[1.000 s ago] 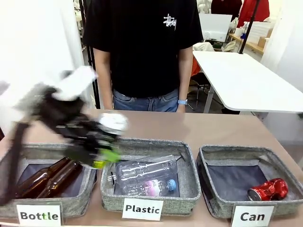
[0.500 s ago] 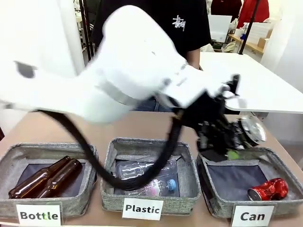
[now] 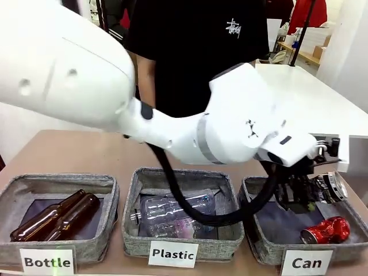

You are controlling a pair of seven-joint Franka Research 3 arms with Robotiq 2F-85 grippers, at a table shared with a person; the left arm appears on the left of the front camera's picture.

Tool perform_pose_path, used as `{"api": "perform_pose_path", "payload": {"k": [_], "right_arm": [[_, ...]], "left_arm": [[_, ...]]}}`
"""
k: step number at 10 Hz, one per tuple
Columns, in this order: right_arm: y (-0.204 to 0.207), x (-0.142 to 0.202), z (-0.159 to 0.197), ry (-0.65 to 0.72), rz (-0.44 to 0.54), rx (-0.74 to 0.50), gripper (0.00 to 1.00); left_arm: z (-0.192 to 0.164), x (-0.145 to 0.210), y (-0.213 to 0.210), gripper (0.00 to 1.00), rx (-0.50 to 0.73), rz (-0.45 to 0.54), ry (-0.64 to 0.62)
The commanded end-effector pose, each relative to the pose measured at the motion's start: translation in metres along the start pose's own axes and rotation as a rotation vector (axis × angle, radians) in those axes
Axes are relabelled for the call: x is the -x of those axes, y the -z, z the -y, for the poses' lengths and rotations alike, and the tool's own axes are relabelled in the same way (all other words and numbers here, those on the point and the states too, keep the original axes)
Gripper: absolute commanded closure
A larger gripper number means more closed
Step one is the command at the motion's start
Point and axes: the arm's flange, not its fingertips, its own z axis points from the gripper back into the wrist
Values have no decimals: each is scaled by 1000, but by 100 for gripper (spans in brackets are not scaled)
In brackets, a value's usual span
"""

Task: Sort the can waste into the basket.
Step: Pick up the can waste from the table and place it in the right Fabric basket.

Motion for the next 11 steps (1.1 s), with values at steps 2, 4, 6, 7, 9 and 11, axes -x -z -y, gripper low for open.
{"api": "perform_pose_path", "payload": {"k": [2,4,6,7,9,11], "right_arm": [[-2,-11,-2,17,-7,9,0],[-2,-11,-2,17,-7,9,0],[-2,-11,-2,17,-7,9,0],[-2,-11,-2,17,-7,9,0],[-2,-11,-2,17,-7,9,0],[-2,-11,-2,17,-7,9,0]], "left_arm": [[-26,-19,19,92,-24,-86,-37],[-25,-14,18,92,-21,-95,-34],[-24,-10,17,35,-7,-103,-33],[-23,-8,17,23,-16,-117,-32],[-21,-9,16,0,-21,-122,-29],[-19,-9,14,0,-19,-128,-43]]}}
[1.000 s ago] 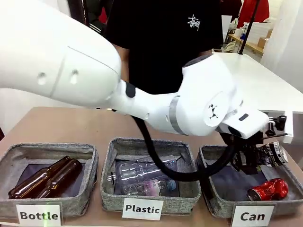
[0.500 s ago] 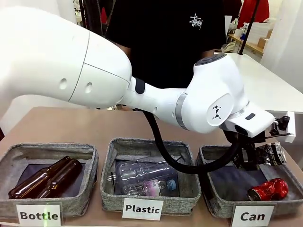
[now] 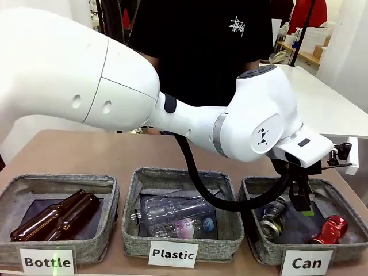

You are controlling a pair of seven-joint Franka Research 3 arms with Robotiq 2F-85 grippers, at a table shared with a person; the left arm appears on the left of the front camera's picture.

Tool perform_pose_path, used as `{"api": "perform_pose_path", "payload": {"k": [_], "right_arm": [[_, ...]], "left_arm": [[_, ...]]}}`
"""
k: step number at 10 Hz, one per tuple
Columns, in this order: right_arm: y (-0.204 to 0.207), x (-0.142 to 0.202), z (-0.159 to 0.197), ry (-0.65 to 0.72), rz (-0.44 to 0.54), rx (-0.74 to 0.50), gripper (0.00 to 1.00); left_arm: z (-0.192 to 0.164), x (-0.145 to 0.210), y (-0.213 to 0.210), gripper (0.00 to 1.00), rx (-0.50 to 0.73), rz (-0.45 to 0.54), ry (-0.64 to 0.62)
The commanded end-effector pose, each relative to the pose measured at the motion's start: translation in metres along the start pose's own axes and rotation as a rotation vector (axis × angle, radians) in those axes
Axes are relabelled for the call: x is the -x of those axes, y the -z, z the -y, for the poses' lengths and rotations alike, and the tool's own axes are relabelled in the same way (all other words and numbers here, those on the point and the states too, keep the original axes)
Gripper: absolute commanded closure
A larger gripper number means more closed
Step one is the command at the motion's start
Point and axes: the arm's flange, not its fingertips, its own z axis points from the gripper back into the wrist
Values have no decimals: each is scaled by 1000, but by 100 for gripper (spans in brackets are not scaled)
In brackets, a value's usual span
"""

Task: Sort the can waste into the basket.
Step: Pick up the can waste from the table and place it in the right Fabric basket.

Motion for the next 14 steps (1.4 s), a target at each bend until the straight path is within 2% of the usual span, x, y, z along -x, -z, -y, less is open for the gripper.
{"api": "perform_pose_path", "payload": {"k": [1,2,3,5,6,7,8,9,11,13,14], "right_arm": [[-4,-1,-2,24,10,6,0],[-4,-1,-2,24,10,6,0],[0,0,0,0,0,0,0],[25,-50,5,41,84,-81,0],[50,-86,3,10,84,-102,0],[77,-114,-1,0,82,-68,0],[105,-138,-10,-40,52,-112,0],[132,-159,-22,-41,35,-121,0],[182,-190,-44,-48,33,-231,0],[226,-209,-63,-48,3,-273,0],[250,-217,-71,-13,-33,-334,0]], "left_arm": [[7,-2,-10,0,-3,-18,-31],[9,0,-18,0,24,-4,-51],[10,10,-30,0,133,17,-146],[19,51,-87,0,186,65,-276],[33,81,-130,0,185,124,-315],[49,111,-167,0,150,164,-358],[66,142,-200,0,118,219,-390],[85,177,-233,0,81,258,-439],[121,260,-288,0,32,368,-562],[157,339,-330,0,15,543,-653],[177,382,-348,0,12,701,-718]]}}
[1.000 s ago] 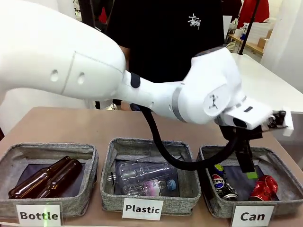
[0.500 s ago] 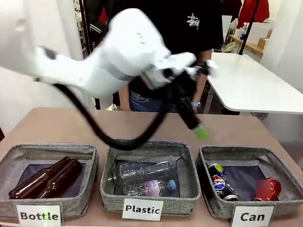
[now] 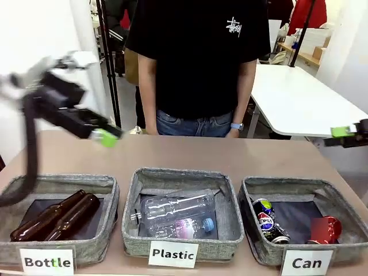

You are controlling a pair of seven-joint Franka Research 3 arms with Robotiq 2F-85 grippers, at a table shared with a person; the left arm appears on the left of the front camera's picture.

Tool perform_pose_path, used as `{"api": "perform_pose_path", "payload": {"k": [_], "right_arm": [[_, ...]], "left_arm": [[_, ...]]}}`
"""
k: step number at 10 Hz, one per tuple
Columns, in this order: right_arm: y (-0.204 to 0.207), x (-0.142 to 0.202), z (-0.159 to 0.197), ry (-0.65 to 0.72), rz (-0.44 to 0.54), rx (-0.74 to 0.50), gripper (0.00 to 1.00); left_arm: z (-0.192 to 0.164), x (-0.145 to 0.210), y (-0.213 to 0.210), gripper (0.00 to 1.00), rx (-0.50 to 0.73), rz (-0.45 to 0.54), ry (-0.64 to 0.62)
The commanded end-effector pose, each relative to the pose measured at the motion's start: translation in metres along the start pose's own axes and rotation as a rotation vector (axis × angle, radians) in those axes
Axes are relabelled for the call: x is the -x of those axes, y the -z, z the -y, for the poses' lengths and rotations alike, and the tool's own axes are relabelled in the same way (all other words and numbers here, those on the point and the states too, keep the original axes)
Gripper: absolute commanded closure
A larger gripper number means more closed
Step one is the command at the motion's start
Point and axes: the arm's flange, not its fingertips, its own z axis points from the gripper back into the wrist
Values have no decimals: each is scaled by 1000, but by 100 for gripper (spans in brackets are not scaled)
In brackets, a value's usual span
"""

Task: Sort the can waste into the basket.
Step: Pick up the can waste from the table and place it in the right Fabric basket.

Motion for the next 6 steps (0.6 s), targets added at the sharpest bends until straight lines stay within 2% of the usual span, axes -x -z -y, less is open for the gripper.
{"api": "perform_pose_path", "payload": {"k": [1,2,4,5,6], "right_arm": [[35,-16,5,88,-16,-74,0],[50,-26,12,110,10,-71,0],[78,-38,18,168,47,-124,0],[84,-44,28,210,88,-119,0],[74,-21,15,116,3,-119,0]], "left_arm": [[-12,35,-43,0,24,187,-98],[-25,68,-63,0,59,265,-189],[-24,114,-92,0,100,309,-303],[-37,135,-95,0,106,328,-342],[-21,109,-92,0,76,282,-260]]}}
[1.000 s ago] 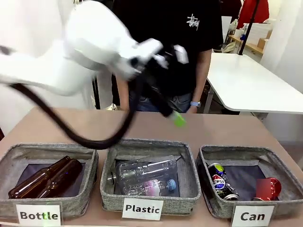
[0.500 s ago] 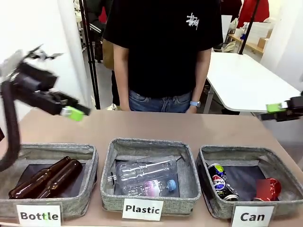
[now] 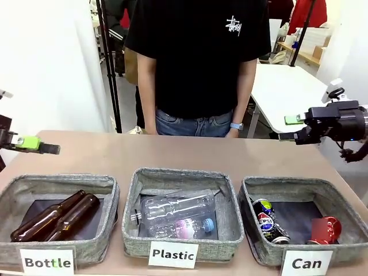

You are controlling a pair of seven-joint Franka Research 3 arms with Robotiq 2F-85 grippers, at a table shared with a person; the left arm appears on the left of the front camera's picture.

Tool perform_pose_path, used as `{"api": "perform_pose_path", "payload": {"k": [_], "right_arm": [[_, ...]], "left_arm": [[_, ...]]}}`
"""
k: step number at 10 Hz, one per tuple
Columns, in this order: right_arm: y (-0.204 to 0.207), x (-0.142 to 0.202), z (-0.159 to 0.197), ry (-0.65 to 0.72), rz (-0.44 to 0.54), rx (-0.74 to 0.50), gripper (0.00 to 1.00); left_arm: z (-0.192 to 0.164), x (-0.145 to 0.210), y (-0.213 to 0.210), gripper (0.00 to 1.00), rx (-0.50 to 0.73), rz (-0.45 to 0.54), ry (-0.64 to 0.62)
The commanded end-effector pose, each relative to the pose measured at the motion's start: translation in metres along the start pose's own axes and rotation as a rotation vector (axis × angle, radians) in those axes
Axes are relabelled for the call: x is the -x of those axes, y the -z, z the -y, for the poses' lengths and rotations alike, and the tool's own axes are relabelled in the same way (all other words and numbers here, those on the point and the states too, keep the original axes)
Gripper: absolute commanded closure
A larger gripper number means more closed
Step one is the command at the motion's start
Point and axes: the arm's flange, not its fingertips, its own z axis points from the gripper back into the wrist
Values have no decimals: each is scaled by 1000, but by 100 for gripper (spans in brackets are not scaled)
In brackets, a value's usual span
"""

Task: Sort the can waste into the basket.
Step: Pick up the can waste from the table and place it in the right Fabric basket.

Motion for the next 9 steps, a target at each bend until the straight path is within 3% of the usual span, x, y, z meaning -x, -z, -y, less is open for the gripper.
{"api": "perform_pose_path", "payload": {"k": [1,9], "right_arm": [[-7,9,-11,-39,-31,15,0],[-7,9,-11,-39,-31,15,0]], "left_arm": [[17,-18,14,0,-10,-38,62],[17,-18,14,0,-10,-38,62]]}}
